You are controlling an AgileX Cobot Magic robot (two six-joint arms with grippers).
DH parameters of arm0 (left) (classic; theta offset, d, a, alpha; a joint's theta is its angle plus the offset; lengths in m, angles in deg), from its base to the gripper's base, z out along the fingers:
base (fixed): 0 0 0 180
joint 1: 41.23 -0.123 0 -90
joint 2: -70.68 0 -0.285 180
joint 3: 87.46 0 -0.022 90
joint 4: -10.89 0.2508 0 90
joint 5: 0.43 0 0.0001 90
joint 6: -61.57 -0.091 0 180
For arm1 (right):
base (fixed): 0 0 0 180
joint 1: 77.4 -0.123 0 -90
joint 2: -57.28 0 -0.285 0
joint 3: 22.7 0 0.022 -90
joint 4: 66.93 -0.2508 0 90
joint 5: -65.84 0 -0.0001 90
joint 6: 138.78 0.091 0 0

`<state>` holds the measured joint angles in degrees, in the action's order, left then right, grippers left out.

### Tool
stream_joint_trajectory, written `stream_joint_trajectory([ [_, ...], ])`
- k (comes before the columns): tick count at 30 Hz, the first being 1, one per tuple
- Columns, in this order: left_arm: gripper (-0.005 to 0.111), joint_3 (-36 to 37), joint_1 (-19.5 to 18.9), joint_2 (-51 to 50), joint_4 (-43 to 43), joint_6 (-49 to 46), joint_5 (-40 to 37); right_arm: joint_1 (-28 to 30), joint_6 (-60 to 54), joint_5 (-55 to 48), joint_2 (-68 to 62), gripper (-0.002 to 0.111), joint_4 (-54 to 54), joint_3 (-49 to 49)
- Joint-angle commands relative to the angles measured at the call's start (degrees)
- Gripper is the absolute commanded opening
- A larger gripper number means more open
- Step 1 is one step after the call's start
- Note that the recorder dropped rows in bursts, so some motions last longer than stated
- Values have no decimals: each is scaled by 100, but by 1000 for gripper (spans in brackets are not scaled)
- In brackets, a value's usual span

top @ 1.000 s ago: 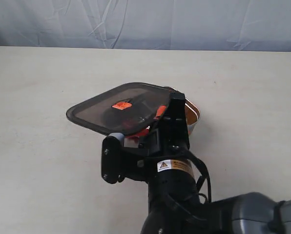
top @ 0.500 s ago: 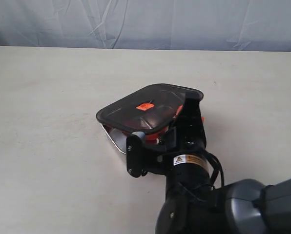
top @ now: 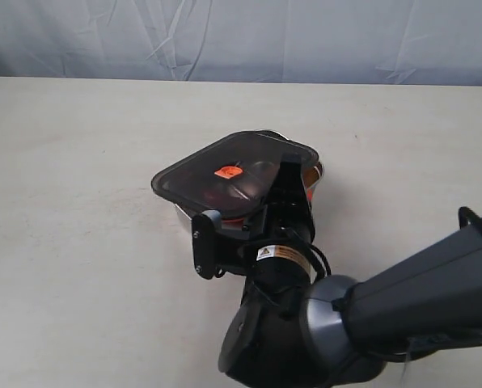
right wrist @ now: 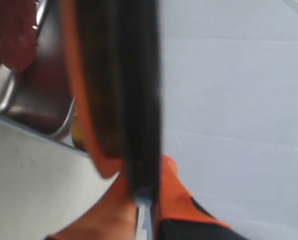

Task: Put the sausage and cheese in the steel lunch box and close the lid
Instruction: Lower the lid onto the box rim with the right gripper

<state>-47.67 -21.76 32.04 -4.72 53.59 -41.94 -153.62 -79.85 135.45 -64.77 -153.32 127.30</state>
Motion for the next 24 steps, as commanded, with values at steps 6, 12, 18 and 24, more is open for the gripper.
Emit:
stream_joint_trajectory([
  [6, 0, 35, 12, 24, -31, 4, 63, 83, 23, -669, -27, -1, -518, 49],
  [12, 0, 35, 12, 24, -31, 4, 63, 83, 23, -576, -27, -1, -521, 47],
  [18, 0, 35, 12, 24, -31, 4, 63, 83, 23, -622, -27, -1, -520, 47],
  [24, 0, 35, 12, 24, -31, 4, 63, 83, 23, -505, -27, -1, -539, 47],
])
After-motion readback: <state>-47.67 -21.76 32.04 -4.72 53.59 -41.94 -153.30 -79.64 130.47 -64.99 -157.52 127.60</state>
